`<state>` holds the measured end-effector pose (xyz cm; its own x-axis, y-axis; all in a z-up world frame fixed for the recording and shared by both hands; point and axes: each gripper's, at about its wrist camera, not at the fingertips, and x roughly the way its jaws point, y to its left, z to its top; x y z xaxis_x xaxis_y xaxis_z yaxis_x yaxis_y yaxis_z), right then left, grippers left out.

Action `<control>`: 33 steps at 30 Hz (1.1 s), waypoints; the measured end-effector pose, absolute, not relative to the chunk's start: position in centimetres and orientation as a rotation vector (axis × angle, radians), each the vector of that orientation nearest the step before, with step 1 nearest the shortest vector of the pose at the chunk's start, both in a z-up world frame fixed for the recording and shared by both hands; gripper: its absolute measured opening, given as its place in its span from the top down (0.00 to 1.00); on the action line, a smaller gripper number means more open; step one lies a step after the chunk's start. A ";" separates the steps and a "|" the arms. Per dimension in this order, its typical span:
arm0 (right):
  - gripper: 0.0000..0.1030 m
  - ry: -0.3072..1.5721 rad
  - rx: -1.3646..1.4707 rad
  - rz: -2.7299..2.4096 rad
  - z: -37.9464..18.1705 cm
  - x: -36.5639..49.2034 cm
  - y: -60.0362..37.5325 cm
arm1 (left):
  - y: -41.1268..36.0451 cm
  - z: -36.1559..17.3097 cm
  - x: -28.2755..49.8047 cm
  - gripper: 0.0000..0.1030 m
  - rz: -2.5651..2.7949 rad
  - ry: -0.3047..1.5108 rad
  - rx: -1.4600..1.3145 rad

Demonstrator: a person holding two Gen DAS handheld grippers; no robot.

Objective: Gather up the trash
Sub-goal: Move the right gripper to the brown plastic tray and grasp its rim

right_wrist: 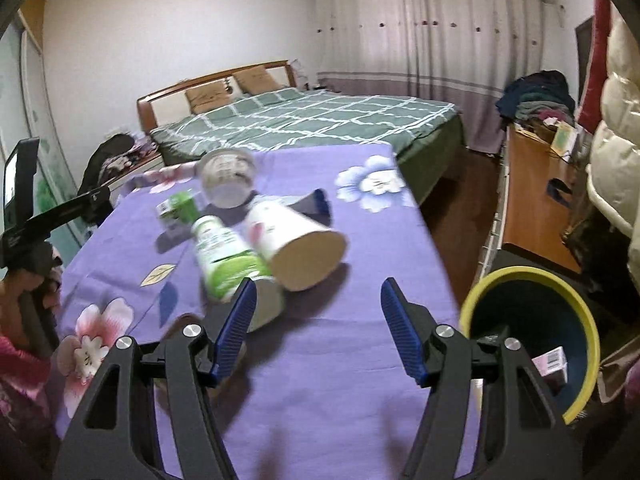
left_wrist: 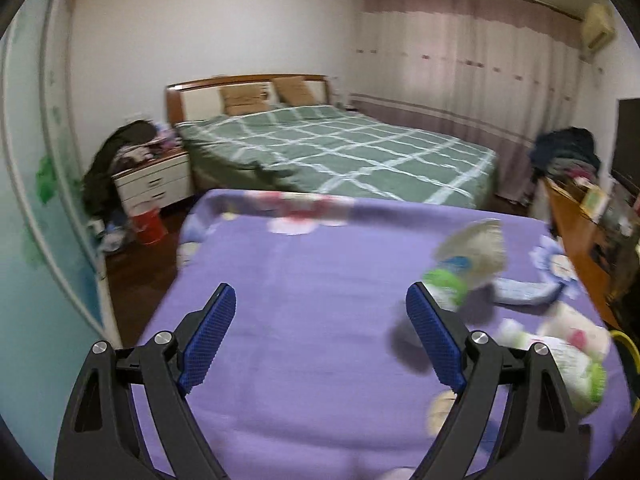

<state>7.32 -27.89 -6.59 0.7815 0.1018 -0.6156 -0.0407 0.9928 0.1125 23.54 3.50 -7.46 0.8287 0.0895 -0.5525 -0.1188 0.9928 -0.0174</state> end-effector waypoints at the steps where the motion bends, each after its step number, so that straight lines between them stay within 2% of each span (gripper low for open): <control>1: 0.40 0.673 0.095 0.085 -6.7 7.4 -27.4 | 4.9 -7.7 23.7 0.17 0.139 0.581 -0.056; 5: 0.40 0.667 0.090 0.123 -6.9 7.0 -24.7 | 7.4 -8.6 23.5 0.17 0.215 0.578 -0.069; 11: 0.25 0.678 0.047 0.165 -8.1 6.2 -21.3 | 8.7 -10.4 23.7 0.17 0.219 0.610 -0.094; 20: 0.17 0.740 0.000 0.182 -10.3 6.6 -19.1 | 8.7 -10.7 23.9 0.16 0.212 0.620 -0.151; 33: 0.16 0.818 -0.017 0.170 -11.6 7.9 -18.5 | 7.6 -11.1 24.0 0.16 0.196 0.635 -0.131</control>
